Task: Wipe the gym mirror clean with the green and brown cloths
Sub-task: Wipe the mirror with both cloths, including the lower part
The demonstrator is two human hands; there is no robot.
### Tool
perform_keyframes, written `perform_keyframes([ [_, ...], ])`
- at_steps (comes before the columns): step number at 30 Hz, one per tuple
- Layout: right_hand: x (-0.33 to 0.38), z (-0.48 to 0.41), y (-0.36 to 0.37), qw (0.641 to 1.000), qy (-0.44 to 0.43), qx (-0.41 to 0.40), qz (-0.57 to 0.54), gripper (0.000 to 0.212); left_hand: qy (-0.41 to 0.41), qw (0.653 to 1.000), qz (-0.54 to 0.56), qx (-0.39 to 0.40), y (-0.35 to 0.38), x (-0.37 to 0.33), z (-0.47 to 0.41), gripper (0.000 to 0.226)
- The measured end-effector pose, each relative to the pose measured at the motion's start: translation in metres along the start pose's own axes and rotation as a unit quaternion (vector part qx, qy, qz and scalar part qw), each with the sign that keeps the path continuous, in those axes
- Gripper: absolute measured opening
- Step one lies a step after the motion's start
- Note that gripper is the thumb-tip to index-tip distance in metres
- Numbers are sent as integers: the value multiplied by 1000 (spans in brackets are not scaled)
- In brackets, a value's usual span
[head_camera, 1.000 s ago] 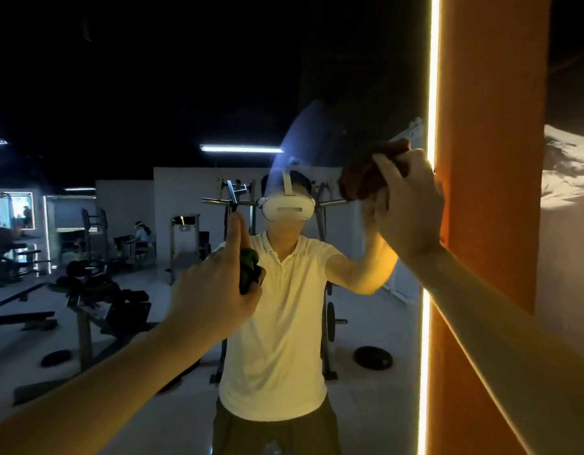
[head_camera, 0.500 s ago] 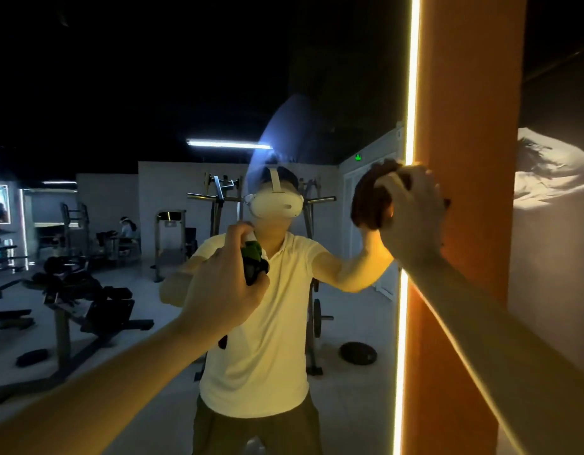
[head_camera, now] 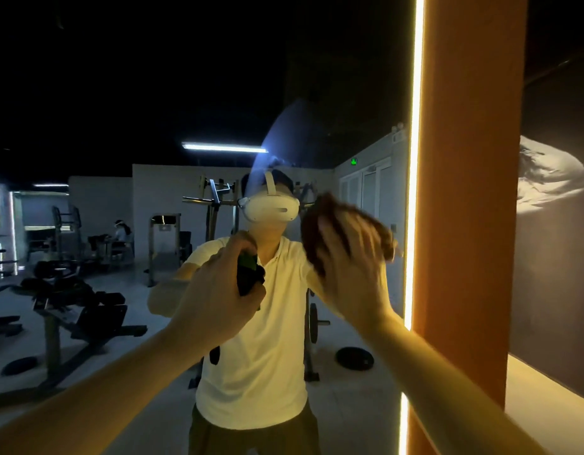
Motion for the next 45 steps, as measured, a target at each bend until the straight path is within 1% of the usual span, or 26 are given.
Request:
perform_keyframes([
  [1, -6, -29, 2, 999, 11, -31, 0, 42, 2, 1000, -5, -3, -4, 3, -2, 41],
  [3, -13, -69, 5, 993, 84, -85, -8, 42, 8, 1000, -15, -17, -13, 8, -5, 41],
  [5, 3, -65, 15, 985, 143, -91, -23, 51, 2, 999, -13, -34, -25, 14, -8, 40],
  [6, 20, -48, 21, 986, 141, -77, -33, 58, -2, 999, -10, -42, -31, 17, -9, 40],
  [8, 63, 2, 30, 995, 79, -21, -51, 68, -8, 998, -12, -60, -42, 22, -11, 43],
  [10, 96, 38, 31, 998, -21, 40, -51, 62, -5, 997, -19, -68, -51, 25, -12, 49],
  [12, 102, 27, 33, 989, -127, 72, -33, 48, -7, 997, -25, -66, -56, 29, -12, 53],
  [14, 87, -29, 38, 982, -173, 69, -1, 42, -12, 997, -40, -64, -60, 34, -13, 55],
  [15, 75, -68, 38, 986, -159, 38, 20, 41, -6, 997, -54, -62, -60, 35, -13, 56],
  [18, 39, -160, 25, 998, -20, -50, 37, 42, 11, 995, -85, -48, -60, 41, -16, 59],
  [20, 39, -171, 22, 995, 44, -88, 18, 41, 18, 995, -93, -40, -60, 43, -16, 64],
  [22, 60, -138, 28, 994, 60, -92, -14, 42, 18, 996, -76, -36, -59, 44, -14, 74],
  [24, 92, -79, 38, 998, -1, -49, -36, 43, 3, 998, -51, -35, -58, 47, -14, 81],
  [27, 117, -9, 38, 987, -160, 34, -6, 37, -5, 999, -31, -19, -58, 47, -15, 87],
  [29, 103, -25, 36, 962, -261, 65, 38, 35, -1, 999, -36, -13, -59, 45, -16, 86],
  [30, 92, -50, 34, 960, -267, 61, 56, 35, -2, 999, -41, -14, -60, 43, -17, 85],
  [31, 77, -83, 32, 968, -237, 36, 75, 34, -3, 999, -50, -16, -60, 42, -17, 84],
  [32, 60, -118, 27, 980, -178, 5, 89, 33, -1, 998, -59, -21, -61, 41, -17, 83],
  [33, 44, -150, 22, 990, -108, -18, 87, 38, 2, 997, -68, -23, -61, 41, -17, 83],
  [35, 27, -185, 16, 998, 22, -39, 36, 55, 12, 996, -81, -20, -61, 40, -15, 86],
  [37, 40, -173, 23, 994, 86, -62, -11, 63, 11, 997, -74, -16, -62, 38, -15, 83],
  [38, 55, -151, 27, 994, 82, -67, -35, 62, 3, 998, -57, -20, -64, 36, -17, 79],
  [40, 94, -91, 39, 997, -14, -40, -70, 50, -15, 999, -25, -45, -72, 29, -24, 75],
  [42, 116, -46, 41, 988, -145, 26, -52, 42, -8, 998, -17, -65, -81, 18, -32, 80],
  [44, 103, -55, 39, 962, -265, 56, -19, 42, 5, 997, -47, -61, -88, 8, -38, 86],
  [45, 91, -78, 36, 957, -285, 48, -9, 39, 11, 996, -72, -59, -91, 4, -40, 87],
])
Point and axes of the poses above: each hand's wrist, its own z-axis away from the middle knuckle, its own y-axis out of the palm, x = y × z, the point moved 6 cm from there along -z, towards the middle knuckle, and after that the axes turned 2 degrees about z, right-handed, at the moved point
